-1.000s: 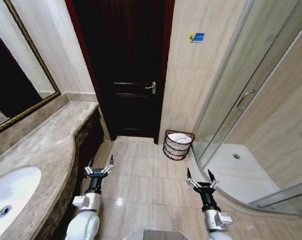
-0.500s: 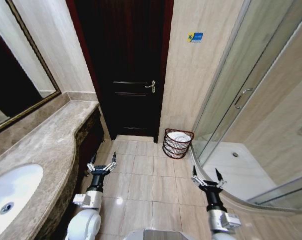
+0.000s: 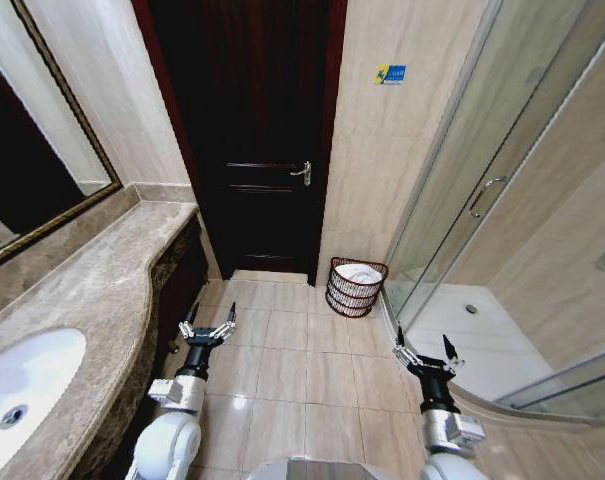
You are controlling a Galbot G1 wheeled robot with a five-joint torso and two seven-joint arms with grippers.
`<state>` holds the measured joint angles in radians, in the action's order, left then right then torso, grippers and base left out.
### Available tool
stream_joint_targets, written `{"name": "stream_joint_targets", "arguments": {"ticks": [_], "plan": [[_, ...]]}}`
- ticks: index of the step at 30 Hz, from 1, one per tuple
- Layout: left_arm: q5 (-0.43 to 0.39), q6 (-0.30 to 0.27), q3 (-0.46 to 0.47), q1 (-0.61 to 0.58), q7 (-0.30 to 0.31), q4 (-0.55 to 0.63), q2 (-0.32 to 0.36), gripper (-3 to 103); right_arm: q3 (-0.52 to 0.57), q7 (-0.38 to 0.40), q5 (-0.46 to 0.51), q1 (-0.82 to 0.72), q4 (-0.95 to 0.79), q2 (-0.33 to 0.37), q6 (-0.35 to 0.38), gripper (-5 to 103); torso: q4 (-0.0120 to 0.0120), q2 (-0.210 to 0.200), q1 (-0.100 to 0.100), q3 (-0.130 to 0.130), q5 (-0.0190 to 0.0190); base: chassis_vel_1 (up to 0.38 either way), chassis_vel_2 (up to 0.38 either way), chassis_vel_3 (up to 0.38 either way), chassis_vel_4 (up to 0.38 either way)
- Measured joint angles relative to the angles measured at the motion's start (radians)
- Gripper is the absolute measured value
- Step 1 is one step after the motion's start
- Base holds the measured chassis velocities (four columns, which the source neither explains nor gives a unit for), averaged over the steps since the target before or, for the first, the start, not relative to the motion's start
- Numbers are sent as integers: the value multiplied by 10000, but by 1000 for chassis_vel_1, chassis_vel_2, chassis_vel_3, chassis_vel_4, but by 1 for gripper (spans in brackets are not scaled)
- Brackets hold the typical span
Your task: Discard the used towel into the hamper.
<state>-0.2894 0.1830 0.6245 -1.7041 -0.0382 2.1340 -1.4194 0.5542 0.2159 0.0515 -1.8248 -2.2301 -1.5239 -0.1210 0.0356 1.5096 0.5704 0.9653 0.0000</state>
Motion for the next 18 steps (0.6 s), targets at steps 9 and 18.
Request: {"name": "stream_joint_targets", "arguments": {"ticks": [9, 18], "plan": [[50, -292, -46, 90, 18, 133, 13, 100, 198, -116, -206, 55, 154, 14, -131, 100, -1, 0, 0, 0, 0, 0, 0, 0, 0], [60, -310, -55, 97, 41, 146, 11, 100, 226, -91, -248, 80, 178, -3, -126, 100, -1, 0, -1, 0, 0, 0, 0, 0, 0]]}}
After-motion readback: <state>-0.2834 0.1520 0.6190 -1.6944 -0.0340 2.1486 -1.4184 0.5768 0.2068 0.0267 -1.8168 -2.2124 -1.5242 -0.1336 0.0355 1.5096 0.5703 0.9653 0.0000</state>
